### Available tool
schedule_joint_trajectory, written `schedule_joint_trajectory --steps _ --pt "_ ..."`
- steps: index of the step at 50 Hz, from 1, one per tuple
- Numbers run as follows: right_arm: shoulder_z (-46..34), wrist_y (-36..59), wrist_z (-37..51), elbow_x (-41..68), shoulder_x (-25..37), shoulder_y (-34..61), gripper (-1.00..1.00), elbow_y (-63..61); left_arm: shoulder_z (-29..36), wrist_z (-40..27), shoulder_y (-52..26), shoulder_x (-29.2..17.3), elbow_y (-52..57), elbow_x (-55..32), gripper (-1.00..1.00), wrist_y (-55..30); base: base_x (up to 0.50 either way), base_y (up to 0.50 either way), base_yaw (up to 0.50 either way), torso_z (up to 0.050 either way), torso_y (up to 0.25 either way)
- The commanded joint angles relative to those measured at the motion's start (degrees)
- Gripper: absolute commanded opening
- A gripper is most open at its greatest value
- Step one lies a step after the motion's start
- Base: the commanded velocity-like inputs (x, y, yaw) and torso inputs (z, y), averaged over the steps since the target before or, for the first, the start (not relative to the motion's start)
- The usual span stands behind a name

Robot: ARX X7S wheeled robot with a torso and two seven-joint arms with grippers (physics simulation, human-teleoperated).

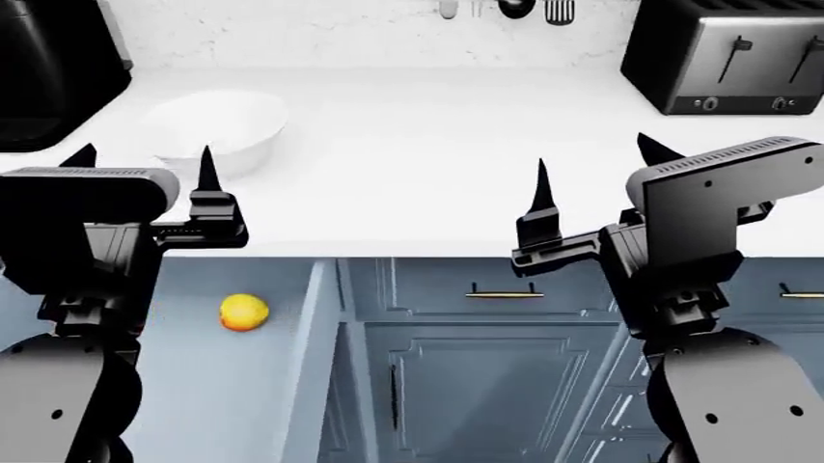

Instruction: Place the bar in the bowl and close the drawer.

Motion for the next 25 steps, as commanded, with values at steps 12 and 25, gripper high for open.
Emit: schedule_joint_trajectory --steps 12,25 --pt "0.00 0.59 0.23 0.65 0.35 -0.38 1.00 -1.06 0.49 -0.93 0.91 -0.69 -0.21 0.21 1.00 1.17 0.00 0.50 0.00 0.000 0.000" --pt "-0.20 0.75 0.55 0.89 0.35 -0.03 1.00 -0.64 0.35 -1.27 1.53 -1.02 -0.23 0.05 1.00 1.70 0.00 0.50 0.00 0.000 0.000"
